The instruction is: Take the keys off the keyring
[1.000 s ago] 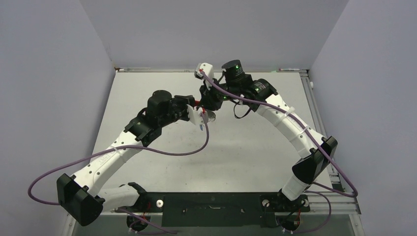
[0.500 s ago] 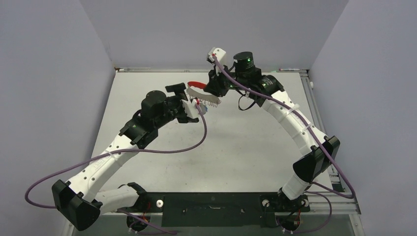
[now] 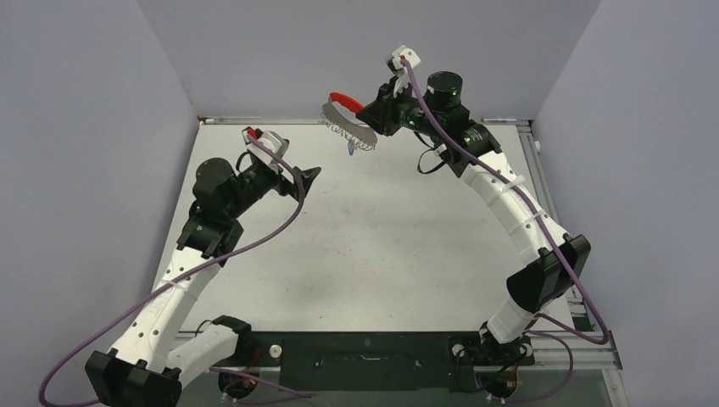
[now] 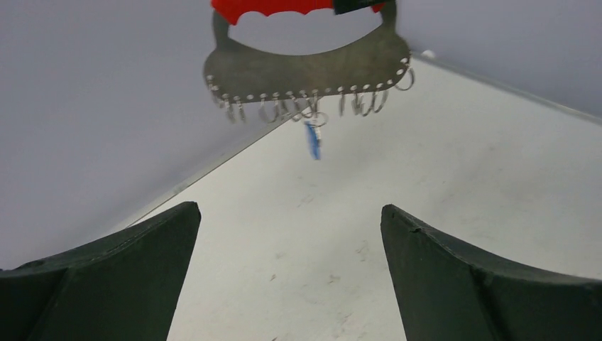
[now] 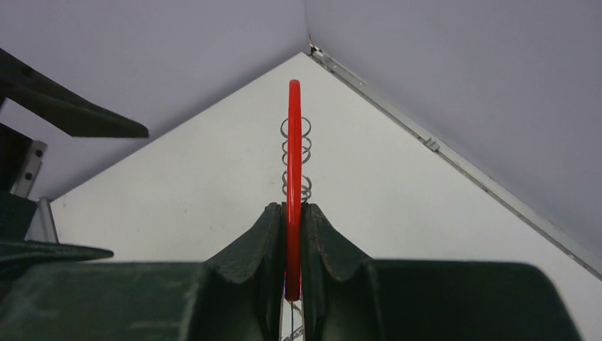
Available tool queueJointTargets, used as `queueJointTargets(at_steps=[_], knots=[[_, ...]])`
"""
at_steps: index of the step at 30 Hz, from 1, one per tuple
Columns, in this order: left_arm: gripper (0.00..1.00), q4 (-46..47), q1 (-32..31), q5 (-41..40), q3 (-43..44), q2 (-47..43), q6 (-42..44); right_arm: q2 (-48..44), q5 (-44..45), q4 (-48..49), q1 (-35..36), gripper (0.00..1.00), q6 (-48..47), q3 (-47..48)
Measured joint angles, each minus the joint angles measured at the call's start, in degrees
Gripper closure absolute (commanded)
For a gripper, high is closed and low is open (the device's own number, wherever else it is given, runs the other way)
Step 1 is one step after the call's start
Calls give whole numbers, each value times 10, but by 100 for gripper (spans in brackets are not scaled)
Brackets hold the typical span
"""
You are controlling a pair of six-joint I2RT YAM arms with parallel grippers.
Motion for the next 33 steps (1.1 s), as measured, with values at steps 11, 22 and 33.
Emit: queueJointTargets(at_steps=[11, 22, 33], knots=[[23, 146, 30, 154, -1, 90, -178, -4, -86, 118, -1, 95, 81, 0], [32, 237, 32, 187, 2, 127, -204, -4, -104, 177, -1, 95, 142, 0], [38, 267, 28, 174, 29, 166, -196, -4, -114, 203, -1, 95, 175, 0]])
